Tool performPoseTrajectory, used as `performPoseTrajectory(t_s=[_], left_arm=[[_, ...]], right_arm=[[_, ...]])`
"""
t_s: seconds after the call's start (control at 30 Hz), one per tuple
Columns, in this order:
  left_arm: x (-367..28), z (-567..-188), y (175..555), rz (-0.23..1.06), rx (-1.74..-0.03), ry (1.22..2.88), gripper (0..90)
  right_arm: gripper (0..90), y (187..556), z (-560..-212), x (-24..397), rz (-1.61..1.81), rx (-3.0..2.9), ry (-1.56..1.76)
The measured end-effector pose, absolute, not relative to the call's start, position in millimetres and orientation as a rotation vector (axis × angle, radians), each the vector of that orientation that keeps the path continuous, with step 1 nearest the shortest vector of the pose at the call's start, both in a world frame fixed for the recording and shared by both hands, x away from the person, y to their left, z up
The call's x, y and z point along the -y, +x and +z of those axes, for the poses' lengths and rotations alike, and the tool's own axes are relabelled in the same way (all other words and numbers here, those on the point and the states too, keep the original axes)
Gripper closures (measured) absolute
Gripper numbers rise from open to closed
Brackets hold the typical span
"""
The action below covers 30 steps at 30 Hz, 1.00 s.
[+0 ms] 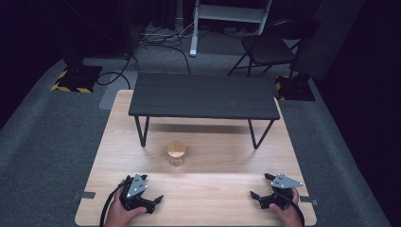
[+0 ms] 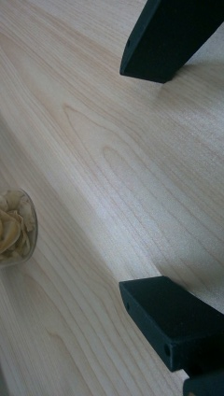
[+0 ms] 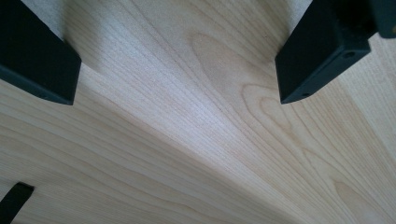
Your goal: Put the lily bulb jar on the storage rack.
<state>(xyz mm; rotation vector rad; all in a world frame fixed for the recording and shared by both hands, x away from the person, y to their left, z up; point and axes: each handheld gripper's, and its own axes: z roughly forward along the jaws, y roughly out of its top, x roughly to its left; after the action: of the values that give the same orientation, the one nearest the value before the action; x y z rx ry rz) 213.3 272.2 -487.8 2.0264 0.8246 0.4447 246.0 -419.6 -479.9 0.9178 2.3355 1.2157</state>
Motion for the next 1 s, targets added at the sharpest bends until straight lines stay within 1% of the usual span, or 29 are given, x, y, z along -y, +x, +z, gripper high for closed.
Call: performPoseTrajectory(t_s=[0.7,0.87,0.93,1.0], left_arm=[[-272,-488,213,0.446,-0.83,2.025,0.5],[-269,-479,214,0.445,-0.859,2.052,1.8],[-268,-475,217,0.444,-0.845,2.062,1.3],[-259,-465,220,0.474,-0.85,2.082,1.5]], right_arm=[[0.0,246,-480,419,1.215,-2.333,0.92],[0.0,246,-480,419,1.215,-2.334,0.92],[0.0,246,-480,419,1.215,-2.334,0.92],[0.0,245,-480,419,1.215,-2.333,0.92]])
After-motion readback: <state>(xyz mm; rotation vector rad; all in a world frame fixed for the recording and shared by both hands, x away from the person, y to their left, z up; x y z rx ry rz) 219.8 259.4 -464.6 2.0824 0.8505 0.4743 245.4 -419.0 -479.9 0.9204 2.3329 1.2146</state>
